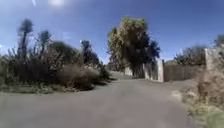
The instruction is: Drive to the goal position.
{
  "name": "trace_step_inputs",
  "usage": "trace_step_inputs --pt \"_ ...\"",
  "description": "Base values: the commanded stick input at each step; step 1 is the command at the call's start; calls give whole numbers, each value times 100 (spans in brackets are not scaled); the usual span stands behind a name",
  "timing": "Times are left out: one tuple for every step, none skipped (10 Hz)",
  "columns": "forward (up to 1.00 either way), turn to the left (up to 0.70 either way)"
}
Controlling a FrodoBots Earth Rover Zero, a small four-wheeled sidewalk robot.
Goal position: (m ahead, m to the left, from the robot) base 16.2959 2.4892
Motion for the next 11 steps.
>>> trace_step_inputs --pt "100 0" --pt "100 0" --pt "100 0" --pt "100 0" --pt "100 0" --pt "100 0" --pt "100 0" --pt "100 0" --pt "100 0" --pt "100 0" --pt "100 0"
